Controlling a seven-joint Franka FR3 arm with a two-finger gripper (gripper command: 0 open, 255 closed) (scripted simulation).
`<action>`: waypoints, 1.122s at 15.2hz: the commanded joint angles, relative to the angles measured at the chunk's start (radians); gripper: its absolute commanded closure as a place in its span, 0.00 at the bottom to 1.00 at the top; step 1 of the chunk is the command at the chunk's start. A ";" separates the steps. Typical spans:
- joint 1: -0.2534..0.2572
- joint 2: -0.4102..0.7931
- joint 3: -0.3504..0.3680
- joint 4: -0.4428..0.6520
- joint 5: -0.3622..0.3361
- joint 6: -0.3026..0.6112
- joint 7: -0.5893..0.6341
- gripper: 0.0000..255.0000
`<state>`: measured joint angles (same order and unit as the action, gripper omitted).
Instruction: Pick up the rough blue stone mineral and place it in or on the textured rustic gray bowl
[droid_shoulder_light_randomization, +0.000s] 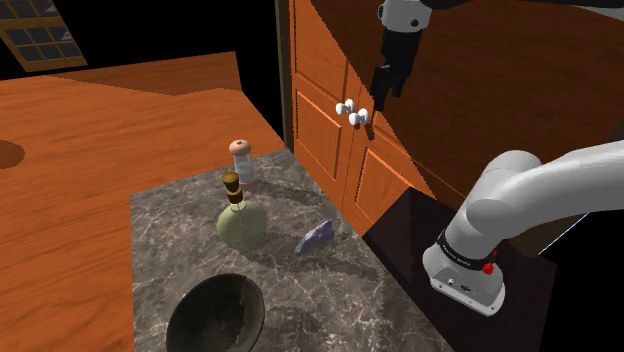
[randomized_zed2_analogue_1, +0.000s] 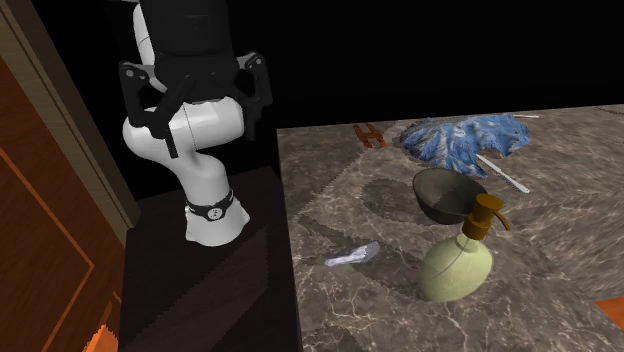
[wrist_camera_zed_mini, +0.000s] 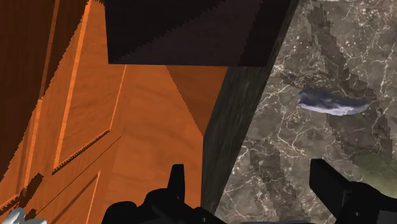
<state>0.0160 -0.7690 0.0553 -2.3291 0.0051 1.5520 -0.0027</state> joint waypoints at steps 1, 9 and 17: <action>0.000 0.000 0.000 0.000 0.000 0.000 0.000 0.00; 0.127 0.011 0.088 -0.210 0.009 0.291 -0.117 0.00; 0.250 0.093 0.185 -0.382 0.004 0.611 -0.216 0.00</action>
<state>0.2515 -0.6902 0.2291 -2.6889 0.0121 2.1158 -0.2042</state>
